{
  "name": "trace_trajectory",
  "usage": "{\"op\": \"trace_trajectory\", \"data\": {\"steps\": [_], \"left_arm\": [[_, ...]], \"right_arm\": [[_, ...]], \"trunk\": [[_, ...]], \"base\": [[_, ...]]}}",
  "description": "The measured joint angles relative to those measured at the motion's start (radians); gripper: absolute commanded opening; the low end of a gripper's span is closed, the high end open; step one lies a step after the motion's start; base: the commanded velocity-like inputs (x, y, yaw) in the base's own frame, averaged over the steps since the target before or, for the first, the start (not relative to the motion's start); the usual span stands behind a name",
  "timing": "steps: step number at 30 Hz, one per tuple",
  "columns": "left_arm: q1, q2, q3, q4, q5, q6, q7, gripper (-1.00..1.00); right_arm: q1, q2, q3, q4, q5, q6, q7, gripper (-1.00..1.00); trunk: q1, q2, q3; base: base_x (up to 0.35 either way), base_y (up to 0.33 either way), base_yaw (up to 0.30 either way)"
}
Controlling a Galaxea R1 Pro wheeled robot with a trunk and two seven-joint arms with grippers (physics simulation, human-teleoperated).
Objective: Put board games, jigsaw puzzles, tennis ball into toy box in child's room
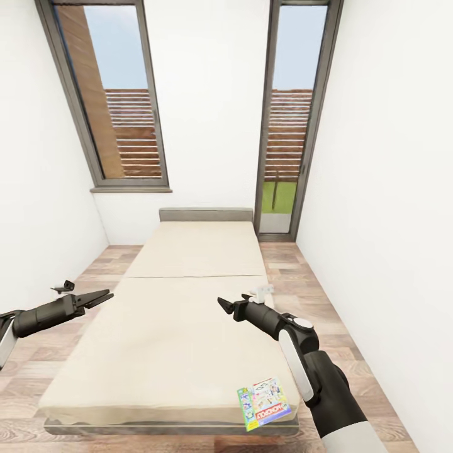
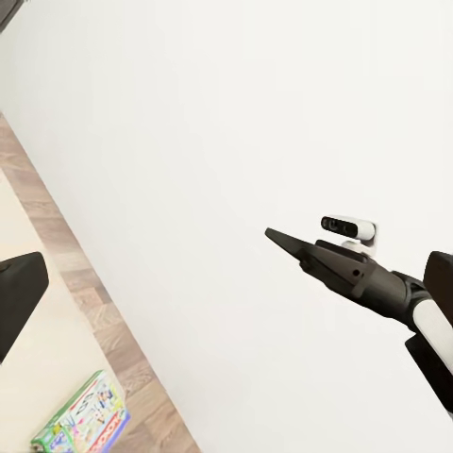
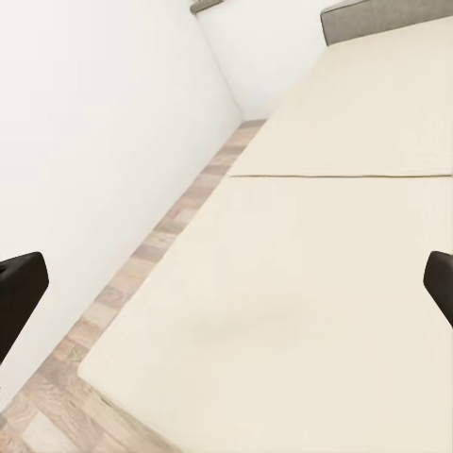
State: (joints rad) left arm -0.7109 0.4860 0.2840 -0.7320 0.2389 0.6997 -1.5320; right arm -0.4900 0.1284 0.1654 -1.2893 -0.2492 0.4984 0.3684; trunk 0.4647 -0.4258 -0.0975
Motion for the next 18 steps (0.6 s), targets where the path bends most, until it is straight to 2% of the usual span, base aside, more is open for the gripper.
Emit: {"op": "trace_trajectory", "data": {"steps": [9,14,18], "left_arm": [[0.0,0.0,0.0,0.0,0.0,0.0,0.0,1.0],[0.0,0.001,0.0,0.0,0.0,0.0,0.0,1.0],[0.0,0.001,0.0,0.0,0.0,0.0,0.0,1.0]], "right_arm": [[0.0,0.0,0.0,0.0,-0.003,-0.001,0.0,1.0],[0.0,-0.001,0.0,0.0,-0.002,-0.002,0.001,1.0],[0.0,0.0,0.001,0.0,-0.001,-0.004,0.0,1.0]], "trunk": [[0.0,0.0,0.0],[0.0,0.0,0.0],[0.0,0.0,0.0]], "base": [[0.0,0.04,0.0],[0.0,0.173,0.0],[0.0,0.054,0.0]]}}
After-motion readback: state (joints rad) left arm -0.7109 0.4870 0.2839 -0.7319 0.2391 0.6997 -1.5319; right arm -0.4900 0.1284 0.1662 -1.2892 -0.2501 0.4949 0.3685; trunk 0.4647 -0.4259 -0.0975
